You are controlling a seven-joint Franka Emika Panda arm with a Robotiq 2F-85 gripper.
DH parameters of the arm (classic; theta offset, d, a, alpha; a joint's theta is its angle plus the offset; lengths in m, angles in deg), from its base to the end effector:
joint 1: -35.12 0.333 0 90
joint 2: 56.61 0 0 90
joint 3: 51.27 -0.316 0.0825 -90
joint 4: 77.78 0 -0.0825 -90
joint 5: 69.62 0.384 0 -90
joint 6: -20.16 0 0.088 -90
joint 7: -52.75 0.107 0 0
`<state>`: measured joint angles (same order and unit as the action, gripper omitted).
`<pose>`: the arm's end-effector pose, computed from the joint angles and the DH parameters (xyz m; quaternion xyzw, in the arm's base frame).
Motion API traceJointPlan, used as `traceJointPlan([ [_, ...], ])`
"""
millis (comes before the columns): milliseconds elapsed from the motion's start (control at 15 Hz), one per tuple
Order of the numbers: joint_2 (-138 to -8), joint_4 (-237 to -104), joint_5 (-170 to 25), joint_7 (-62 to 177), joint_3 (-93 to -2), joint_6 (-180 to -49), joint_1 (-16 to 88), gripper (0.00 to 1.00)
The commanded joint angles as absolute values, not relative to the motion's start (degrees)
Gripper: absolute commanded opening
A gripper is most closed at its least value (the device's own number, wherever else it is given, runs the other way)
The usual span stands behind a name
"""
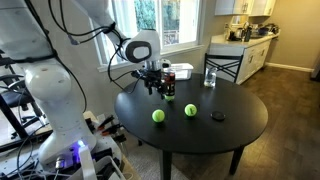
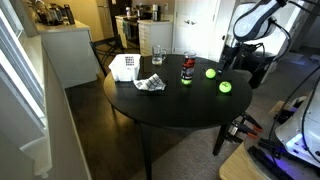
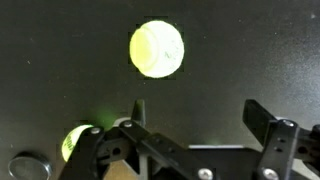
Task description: Pick up the tennis ball on the left and put it in the black container.
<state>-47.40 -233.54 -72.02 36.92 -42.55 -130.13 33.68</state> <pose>0.4002 -0.0687 0.2815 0.9972 0.0678 0.0314 0.0060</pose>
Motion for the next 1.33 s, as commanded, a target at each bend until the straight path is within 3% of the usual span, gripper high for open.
traceJointPlan([
  [0,-51.7,-232.4,-71.2,37.0,-43.0,-128.8,32.4,1.00],
  [1267,-59.0,-232.3,-84.2,45.5,-41.6,-131.3,27.0,1.00],
])
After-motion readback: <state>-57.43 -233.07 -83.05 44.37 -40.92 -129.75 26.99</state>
